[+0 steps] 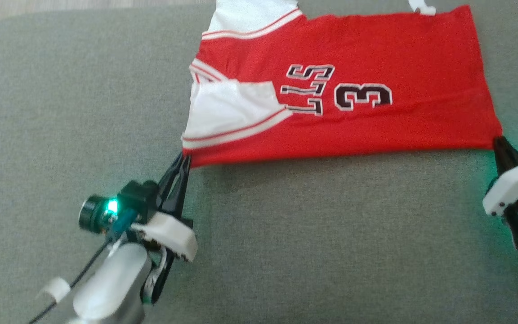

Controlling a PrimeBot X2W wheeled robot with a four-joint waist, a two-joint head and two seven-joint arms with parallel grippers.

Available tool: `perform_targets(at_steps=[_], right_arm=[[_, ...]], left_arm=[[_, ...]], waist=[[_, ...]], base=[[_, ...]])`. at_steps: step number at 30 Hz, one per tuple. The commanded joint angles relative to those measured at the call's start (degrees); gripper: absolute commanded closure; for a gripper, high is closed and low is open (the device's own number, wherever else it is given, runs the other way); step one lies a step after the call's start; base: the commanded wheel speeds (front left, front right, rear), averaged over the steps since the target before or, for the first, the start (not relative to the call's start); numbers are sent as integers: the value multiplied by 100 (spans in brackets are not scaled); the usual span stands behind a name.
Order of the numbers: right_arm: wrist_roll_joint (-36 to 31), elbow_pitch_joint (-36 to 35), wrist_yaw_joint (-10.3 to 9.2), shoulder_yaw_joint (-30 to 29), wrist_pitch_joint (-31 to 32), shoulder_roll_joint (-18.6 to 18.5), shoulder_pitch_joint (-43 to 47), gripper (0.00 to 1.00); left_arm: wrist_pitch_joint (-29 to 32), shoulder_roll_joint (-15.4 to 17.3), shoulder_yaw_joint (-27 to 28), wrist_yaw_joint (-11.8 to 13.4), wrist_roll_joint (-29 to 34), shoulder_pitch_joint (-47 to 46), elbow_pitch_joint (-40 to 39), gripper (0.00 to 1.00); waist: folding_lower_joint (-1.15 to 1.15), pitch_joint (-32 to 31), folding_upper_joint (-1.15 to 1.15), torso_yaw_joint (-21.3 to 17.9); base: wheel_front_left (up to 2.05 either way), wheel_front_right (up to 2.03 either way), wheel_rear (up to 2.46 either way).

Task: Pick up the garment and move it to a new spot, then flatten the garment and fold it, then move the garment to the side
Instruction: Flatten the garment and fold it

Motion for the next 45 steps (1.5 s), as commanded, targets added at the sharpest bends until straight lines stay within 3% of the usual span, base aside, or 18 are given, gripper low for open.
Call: perform_targets(at_steps=[1,14,25,26,27,28,29,30,31,32,33,34,35,40,45], right_arm=[[122,-206,-4,158,-89,-235,240,100],[736,-1126,-4,596,-345,-772,1734,100],[655,-2017,-4,0,-200,-913,3117,100],[619,-2087,-4,-74,-171,-883,3167,65],[594,-2165,-4,-131,-156,-845,3210,43],[601,-2269,-4,-171,-152,-788,3244,9],[616,-2371,-4,-218,-150,-734,3274,0],[621,-2476,-4,-259,-157,-692,3300,0],[619,-2586,-4,-287,-166,-660,3325,0],[609,-2671,-4,-331,-160,-635,3355,0],[579,-2745,-4,-381,-152,-618,3383,0],[540,-2817,-4,-430,-156,-604,3404,0],[496,-2879,-4,-486,-157,-587,3423,0],[218,-3258,-4,-677,-80,-528,3440,0],[-40,-3654,-4,-800,-126,-418,3266,0]], left_arm=[[-22,248,173,88,-62,89,-216,100],[377,620,-44,473,-399,1819,-1302,100],[623,935,-222,756,-387,2518,-2043,100],[632,937,-228,755,-390,2517,-2048,100],[648,943,-243,744,-388,2510,-2048,100],[668,944,-262,732,-384,2497,-2041,100],[687,937,-286,717,-375,2475,-2028,100],[702,919,-308,700,-374,2450,-2010,99],[719,901,-331,685,-369,2424,-1987,97],[739,877,-343,686,-369,2395,-1962,84],[764,854,-349,691,-373,2364,-1941,59],[794,837,-355,688,-380,2331,-1930,24],[824,831,-363,681,-379,2293,-1931,0],[899,928,-267,771,-277,2018,-2126,0],[1146,1270,20,758,-191,1409,-2566,0]], waist=[[0,-136,0,-35],[0,-608,0,-140],[0,-765,0,-156],[0,-765,0,-165],[0,-766,0,-173],[0,-769,0,-182],[0,-774,0,-190],[0,-783,0,-201],[0,-793,0,-214],[0,-802,0,-227],[0,-810,0,-242],[0,-817,0,-258],[0,-820,0,-272],[0,-741,0,-388],[0,-508,0,-553]], base=[[0,0,0],[0,0,0],[0,0,0],[0,0,0],[0,0,0],[0,0,0],[0,0,0],[0,0,0],[0,0,0],[0,0,0],[0,0,0],[0,0,0],[0,0,0],[0,0,0],[0,0,0]])
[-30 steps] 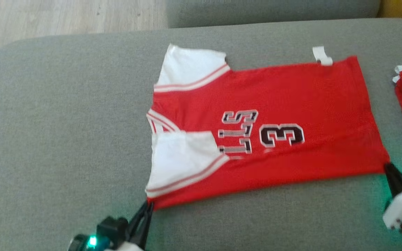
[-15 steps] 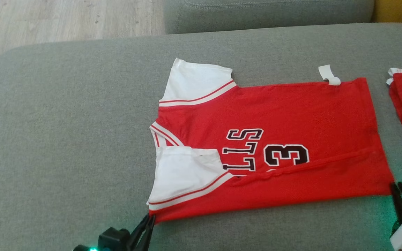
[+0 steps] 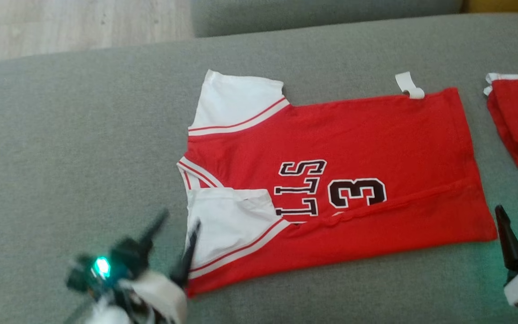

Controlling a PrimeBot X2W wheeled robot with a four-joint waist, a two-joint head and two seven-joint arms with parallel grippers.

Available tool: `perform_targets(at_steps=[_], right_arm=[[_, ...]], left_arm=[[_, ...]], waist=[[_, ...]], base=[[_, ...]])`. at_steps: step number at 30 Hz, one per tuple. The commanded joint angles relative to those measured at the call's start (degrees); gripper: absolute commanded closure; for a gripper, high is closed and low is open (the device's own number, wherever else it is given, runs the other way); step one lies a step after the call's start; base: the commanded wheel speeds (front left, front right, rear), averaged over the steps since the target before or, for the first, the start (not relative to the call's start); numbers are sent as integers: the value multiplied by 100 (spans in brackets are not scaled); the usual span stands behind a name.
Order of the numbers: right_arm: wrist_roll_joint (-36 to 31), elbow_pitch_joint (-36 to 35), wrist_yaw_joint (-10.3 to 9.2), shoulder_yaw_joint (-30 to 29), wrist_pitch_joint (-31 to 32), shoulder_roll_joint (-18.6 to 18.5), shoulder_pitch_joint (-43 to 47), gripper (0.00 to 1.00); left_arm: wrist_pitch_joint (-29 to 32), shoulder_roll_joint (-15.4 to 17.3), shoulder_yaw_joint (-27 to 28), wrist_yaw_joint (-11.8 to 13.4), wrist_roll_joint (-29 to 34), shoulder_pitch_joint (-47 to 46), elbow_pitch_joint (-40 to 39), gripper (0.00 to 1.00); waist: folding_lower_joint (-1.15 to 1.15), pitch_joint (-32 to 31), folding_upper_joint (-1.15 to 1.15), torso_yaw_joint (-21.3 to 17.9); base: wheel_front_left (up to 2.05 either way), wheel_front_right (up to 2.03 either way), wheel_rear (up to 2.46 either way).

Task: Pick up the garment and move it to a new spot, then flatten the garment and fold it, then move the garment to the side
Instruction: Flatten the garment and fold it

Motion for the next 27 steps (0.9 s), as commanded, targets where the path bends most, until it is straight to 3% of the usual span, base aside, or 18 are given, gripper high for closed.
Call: perform_targets(at_steps=[1,4,8,11,12,17,23,27], right_arm=[[-144,-281,-5,33,-76,-64,-192,0],[-273,-436,-5,110,-91,83,-337,0],[-333,-580,-5,202,-124,190,-537,0],[-349,-663,-5,234,-164,213,-692,0],[-349,-663,-5,234,-164,213,-692,0],[-391,-679,-5,262,-255,300,-974,0],[-342,-523,-5,401,-423,438,-1200,0],[-319,-391,-5,540,-562,536,-1395,0]], left_arm=[[107,338,413,-13,104,-683,-313,0],[419,539,572,-226,117,-1361,-435,0],[1020,680,701,-718,-89,-2353,-288,0],[1497,686,810,-1119,-426,-3044,62,0],[1497,686,810,-1119,-426,-3044,62,0],[2306,742,842,-1655,-783,-4046,837,0],[3019,779,836,-1877,-957,-4994,1672,0],[3498,973,816,-1917,-967,-5398,2193,0]], waist=[[0,200,0,-131],[0,415,0,-239],[0,713,0,-425],[0,953,0,-596],[0,953,0,-596],[0,1368,0,-966],[0,1938,0,-1361],[0,2236,0,-1664]], base=[[0,0,0],[0,0,0],[0,0,0],[0,0,0],[0,0,0],[0,0,0],[0,0,0],[0,0,0]])
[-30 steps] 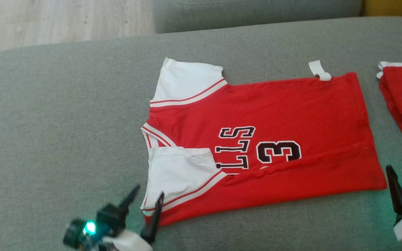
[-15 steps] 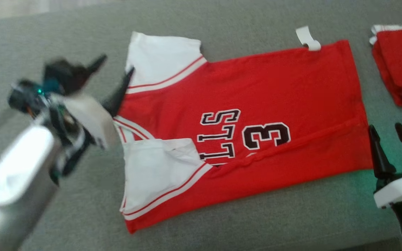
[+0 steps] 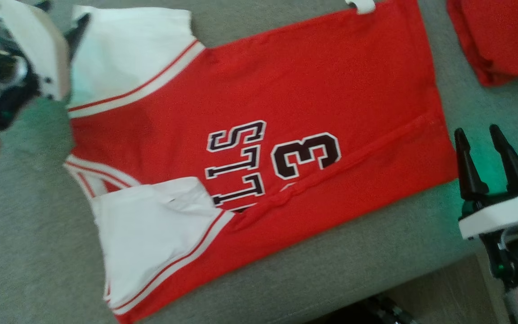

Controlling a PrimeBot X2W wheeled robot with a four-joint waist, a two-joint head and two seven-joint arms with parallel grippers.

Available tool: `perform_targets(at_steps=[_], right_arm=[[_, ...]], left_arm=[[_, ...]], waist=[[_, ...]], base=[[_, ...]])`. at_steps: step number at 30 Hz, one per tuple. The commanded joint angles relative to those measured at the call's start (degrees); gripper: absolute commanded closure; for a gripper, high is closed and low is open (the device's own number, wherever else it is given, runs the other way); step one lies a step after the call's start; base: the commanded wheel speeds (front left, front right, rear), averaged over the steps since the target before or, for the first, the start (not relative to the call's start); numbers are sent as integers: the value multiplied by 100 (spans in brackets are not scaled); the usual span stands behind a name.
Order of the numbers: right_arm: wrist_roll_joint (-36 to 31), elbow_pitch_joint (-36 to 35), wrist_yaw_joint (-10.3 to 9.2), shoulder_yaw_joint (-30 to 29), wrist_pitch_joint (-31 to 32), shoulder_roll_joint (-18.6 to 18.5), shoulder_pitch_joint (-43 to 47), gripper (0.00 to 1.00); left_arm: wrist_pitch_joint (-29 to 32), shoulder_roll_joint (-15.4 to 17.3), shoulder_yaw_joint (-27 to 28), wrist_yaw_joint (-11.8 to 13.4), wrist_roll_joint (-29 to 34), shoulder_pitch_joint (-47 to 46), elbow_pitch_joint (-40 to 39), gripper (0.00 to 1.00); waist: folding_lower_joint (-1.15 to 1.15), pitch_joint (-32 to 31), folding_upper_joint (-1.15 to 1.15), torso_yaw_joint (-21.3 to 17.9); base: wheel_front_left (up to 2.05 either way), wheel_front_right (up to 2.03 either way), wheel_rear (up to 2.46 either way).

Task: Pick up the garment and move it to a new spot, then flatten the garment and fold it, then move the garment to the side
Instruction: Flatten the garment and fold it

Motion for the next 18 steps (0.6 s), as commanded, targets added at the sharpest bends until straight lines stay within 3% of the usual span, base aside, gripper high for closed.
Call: perform_targets(at_steps=[1,8,9,10,11,14,18], right_arm=[[22,-87,-4,102,-102,-92,-43,0],[133,277,-4,263,-354,46,-234,0],[144,320,-4,283,-381,57,-246,0],[150,361,-4,293,-405,62,-253,0],[166,402,-4,297,-428,62,-263,0],[198,518,-4,299,-483,32,-307,0],[195,616,-4,263,-534,-31,-419,0]], left_arm=[[98,365,243,-4,17,-323,-22,0],[319,703,145,-26,148,-404,490,0],[355,740,136,-46,104,-363,517,4],[429,783,107,-72,50,-312,523,64],[541,820,84,-100,-52,-252,512,100],[808,942,58,-147,-334,-123,325,100],[526,1100,23,-171,-294,-130,-66,100]], waist=[[-2,327,0,-365],[-2,440,0,-743],[-2,430,0,-782],[-2,417,0,-808],[-2,403,0,-828],[-2,357,0,-840],[-2,284,0,-758]], base=[[0,0,0],[0,0,0],[0,0,0],[0,0,0],[0,0,0],[0,0,0],[0,0,0]])
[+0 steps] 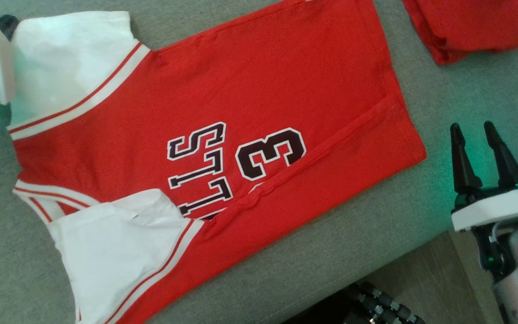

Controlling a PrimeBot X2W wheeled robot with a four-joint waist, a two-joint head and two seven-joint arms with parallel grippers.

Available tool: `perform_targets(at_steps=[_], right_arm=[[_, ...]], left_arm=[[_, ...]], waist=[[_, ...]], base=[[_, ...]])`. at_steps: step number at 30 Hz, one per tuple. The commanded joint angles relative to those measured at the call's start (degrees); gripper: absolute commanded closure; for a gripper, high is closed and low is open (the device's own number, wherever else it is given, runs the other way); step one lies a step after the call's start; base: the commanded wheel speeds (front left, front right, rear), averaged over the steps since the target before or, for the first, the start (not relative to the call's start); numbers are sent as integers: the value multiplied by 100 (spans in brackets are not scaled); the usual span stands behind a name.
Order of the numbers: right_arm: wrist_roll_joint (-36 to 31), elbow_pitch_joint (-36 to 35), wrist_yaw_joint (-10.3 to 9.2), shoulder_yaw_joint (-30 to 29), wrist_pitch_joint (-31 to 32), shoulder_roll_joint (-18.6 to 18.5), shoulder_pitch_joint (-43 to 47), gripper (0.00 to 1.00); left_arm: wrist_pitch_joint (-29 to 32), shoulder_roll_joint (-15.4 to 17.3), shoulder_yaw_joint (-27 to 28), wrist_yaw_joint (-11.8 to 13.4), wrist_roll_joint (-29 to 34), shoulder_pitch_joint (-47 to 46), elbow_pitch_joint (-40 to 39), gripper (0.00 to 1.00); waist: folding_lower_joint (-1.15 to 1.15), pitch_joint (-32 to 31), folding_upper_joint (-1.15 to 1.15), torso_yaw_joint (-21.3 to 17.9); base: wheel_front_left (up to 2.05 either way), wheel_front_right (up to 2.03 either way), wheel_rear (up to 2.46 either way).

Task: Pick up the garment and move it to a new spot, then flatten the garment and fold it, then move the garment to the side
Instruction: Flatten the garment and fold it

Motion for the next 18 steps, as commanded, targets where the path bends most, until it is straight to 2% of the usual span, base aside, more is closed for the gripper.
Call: perform_targets(at_steps=[1,13,18], right_arm=[[10,-82,-4,37,-85,-188,-32,0],[0,1,-4,37,-127,-298,-144,0],[149,-86,-4,-1,203,-303,-257,0]], left_arm=[[-102,291,155,-18,60,-31,-191,100],[-997,283,-181,-36,-20,-297,-837,100],[-1253,184,-355,-36,-169,-344,-901,100]], waist=[[0,-48,0,61],[0,-324,0,469],[0,-435,0,758]], base=[[0,0,0],[0,0,0],[0,0,0]])
